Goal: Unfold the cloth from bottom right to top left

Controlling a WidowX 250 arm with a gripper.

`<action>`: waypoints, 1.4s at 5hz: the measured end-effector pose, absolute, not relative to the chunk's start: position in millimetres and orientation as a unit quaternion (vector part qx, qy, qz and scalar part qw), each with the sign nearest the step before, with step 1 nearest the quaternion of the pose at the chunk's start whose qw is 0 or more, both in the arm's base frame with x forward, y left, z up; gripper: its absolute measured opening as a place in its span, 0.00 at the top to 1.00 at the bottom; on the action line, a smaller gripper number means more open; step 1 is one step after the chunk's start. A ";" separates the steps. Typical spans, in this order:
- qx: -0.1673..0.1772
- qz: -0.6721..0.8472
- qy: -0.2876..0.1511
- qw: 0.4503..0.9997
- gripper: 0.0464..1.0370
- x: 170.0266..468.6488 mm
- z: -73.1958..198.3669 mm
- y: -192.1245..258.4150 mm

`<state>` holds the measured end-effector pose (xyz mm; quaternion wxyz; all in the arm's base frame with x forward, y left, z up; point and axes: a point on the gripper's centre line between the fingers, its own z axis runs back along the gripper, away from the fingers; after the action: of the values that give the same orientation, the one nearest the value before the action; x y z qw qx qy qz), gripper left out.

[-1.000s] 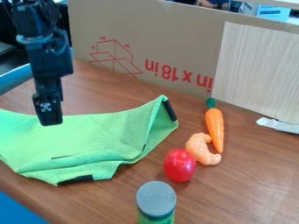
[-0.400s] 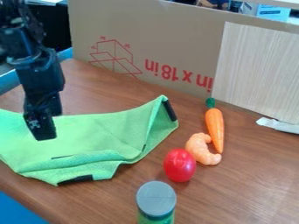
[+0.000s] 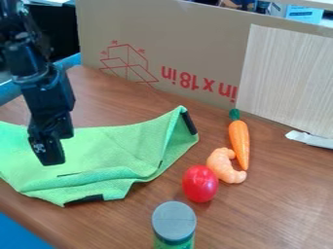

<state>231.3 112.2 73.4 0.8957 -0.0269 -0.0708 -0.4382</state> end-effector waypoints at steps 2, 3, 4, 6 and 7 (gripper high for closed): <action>-0.023 -0.457 -0.057 0.887 0.04 232.9 55.9 98.8; -0.022 -0.458 -0.052 0.887 0.04 235.2 48.9 94.7; -0.022 -0.463 -0.042 0.885 0.04 236.5 41.8 88.7; -0.022 -0.461 -0.040 0.886 0.09 238.8 36.0 86.8; -0.024 -0.462 -0.040 0.886 0.38 238.9 36.1 86.0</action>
<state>238.9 86.0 36.1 0.8858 -0.0238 -0.0405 -0.4618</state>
